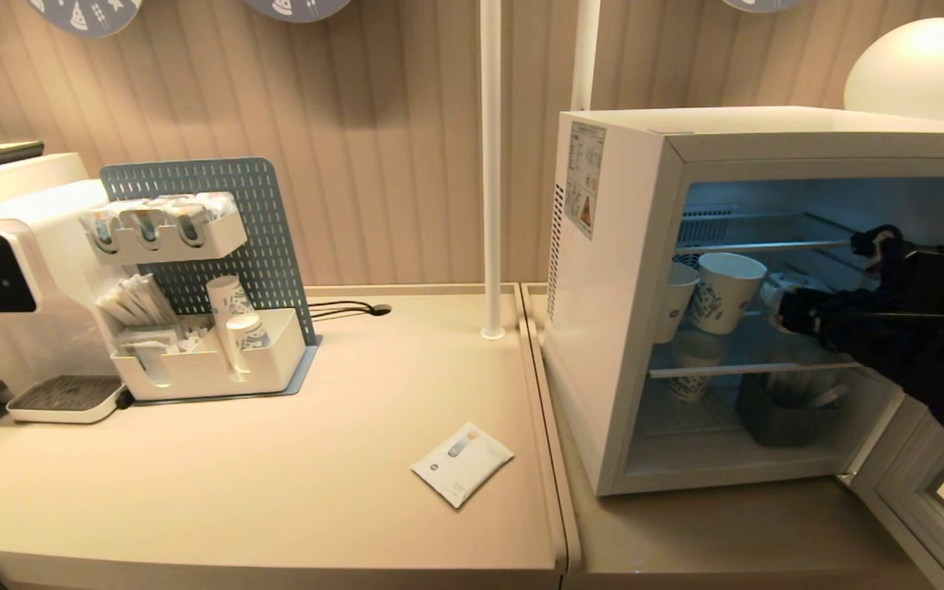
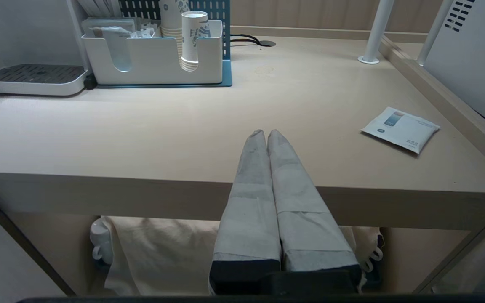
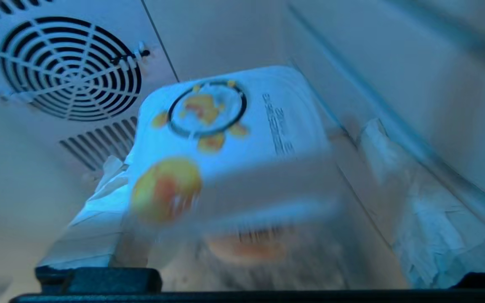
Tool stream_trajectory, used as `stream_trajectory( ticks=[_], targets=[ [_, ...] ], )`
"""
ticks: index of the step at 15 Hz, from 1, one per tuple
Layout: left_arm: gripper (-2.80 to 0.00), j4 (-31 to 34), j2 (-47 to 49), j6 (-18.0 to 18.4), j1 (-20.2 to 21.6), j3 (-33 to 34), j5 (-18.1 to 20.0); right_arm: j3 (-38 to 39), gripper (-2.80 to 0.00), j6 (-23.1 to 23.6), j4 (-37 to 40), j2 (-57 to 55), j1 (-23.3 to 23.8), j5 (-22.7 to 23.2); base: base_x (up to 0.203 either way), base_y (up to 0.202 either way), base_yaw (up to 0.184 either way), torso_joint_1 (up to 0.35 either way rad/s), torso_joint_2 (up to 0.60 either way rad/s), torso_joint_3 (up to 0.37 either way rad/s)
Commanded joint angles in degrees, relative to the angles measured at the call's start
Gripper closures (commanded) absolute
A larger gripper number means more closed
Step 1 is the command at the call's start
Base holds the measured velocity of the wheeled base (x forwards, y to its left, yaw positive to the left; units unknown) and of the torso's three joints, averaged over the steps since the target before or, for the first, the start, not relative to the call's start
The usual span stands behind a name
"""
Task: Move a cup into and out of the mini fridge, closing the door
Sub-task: Take the yoghurt out of the freezer
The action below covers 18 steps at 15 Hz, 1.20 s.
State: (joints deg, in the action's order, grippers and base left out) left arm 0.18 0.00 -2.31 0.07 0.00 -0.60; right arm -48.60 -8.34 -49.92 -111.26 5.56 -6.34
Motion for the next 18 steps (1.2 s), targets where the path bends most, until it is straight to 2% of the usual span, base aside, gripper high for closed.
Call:
stream_trajectory(
  ticks=[1, 4, 5, 9, 18],
  targets=[
    [0.0, -0.01, 0.09, 0.03, 0.01, 0.09, -0.02, -2.61, -2.8, 0.04, -0.09, -3.31, -0.11, -0.24, 0.0, 0.0, 0.0, 0.0, 0.0, 0.0],
    [0.0, -0.01, 0.09, 0.03, 0.01, 0.09, -0.09, -3.58, -2.8, 0.15, 0.0, -4.13, -0.6, -0.25, 0.0, 0.0, 0.0, 0.0, 0.0, 0.0],
    [0.0, -0.01, 0.09, -0.06, 0.01, 0.09, -0.02, -3.52, 0.0, 0.45, 0.14, -4.22, -1.08, -0.25, 0.0, 0.0, 0.0, 0.0, 0.0, 0.0],
    [0.0, -0.01, 0.09, -0.06, 0.01, 0.09, -0.02, -2.34, 0.0, 1.4, 0.37, -2.77, -1.42, -0.46, 0.0, 0.0, 0.0, 0.0, 0.0, 0.0],
    [0.0, -0.01, 0.09, -0.06, 0.01, 0.09, -0.02, 6.66, 0.0, 1.4, 0.68, 7.48, -2.52, -0.09, 0.0, 0.0, 0.0, 0.0, 0.0, 0.0]
  ],
)
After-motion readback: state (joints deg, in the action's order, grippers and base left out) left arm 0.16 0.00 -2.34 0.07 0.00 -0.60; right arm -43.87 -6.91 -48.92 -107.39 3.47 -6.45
